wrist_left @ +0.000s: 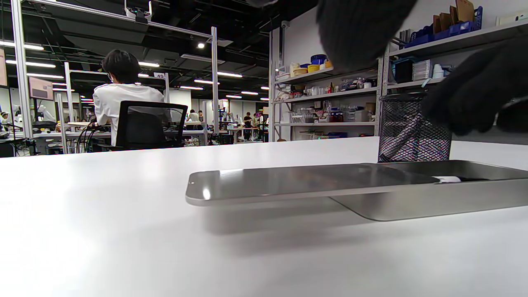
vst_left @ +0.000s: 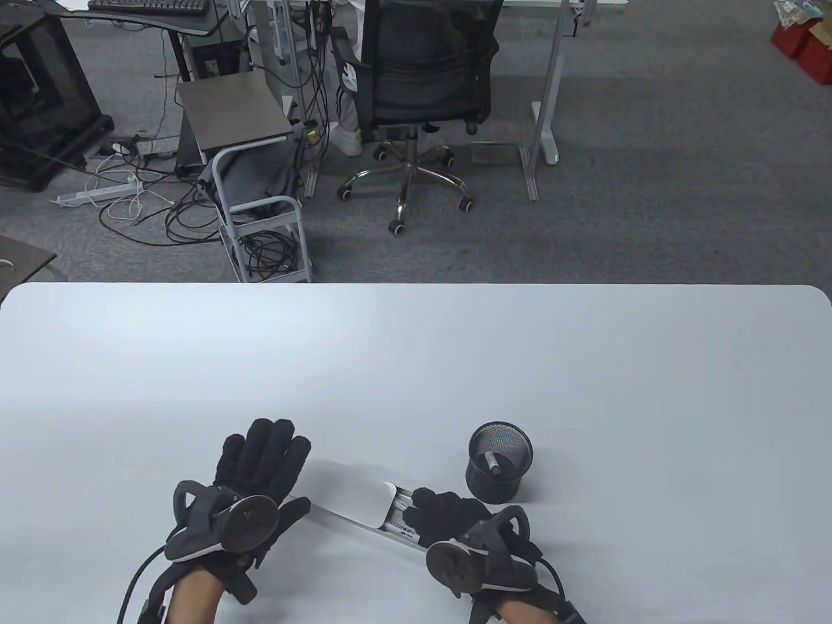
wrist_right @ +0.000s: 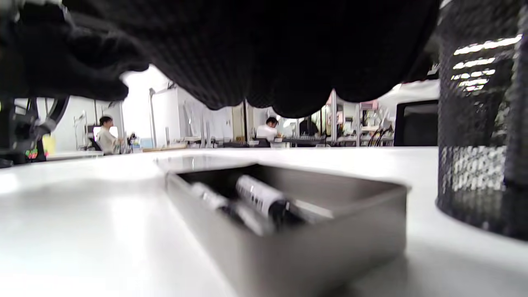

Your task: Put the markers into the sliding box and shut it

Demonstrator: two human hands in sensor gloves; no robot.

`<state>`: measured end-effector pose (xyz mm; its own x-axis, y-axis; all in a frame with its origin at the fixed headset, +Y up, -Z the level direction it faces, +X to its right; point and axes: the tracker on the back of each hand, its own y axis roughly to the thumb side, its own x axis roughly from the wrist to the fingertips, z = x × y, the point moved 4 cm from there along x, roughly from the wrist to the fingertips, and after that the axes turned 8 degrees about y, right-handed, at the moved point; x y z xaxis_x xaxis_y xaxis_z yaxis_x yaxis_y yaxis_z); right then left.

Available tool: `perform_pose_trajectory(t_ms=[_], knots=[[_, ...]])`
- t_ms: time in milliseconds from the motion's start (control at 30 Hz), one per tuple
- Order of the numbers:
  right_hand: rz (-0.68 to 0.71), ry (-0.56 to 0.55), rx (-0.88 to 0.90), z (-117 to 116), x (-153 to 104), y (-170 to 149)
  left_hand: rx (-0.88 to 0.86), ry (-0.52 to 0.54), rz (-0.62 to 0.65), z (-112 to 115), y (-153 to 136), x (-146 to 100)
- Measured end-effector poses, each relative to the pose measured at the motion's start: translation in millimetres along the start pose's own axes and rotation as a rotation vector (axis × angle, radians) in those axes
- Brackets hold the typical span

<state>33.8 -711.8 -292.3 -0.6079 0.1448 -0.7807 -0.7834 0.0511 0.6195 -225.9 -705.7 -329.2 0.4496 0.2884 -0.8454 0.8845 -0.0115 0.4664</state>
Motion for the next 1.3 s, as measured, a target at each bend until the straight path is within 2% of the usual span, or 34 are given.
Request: perform_pose_trajectory(t_ms=[233, 467, 767, 1300], knots=[[-0.078, -0.25, 0.026, 41.4, -21.5, -19.5, 0.0, -0.004, 0.002, 0.4, 0.3, 0.2], [-0.213, -0.353, 0.024, 57.8, -38.6, -48.7, 0.0, 0.001, 0.002, -0.3, 0.1, 0.2], [-0.343, -0.263, 0.037, 43.7, -37.7, -80.5, 0.0, 0.0, 0.003, 0.0, 0.5, 0.5], [-0.375, -0.114, 0.02, 15.9, -19.8, -87.0, -0.002, -0.003, 0.006, 0.3, 1.5, 0.9]])
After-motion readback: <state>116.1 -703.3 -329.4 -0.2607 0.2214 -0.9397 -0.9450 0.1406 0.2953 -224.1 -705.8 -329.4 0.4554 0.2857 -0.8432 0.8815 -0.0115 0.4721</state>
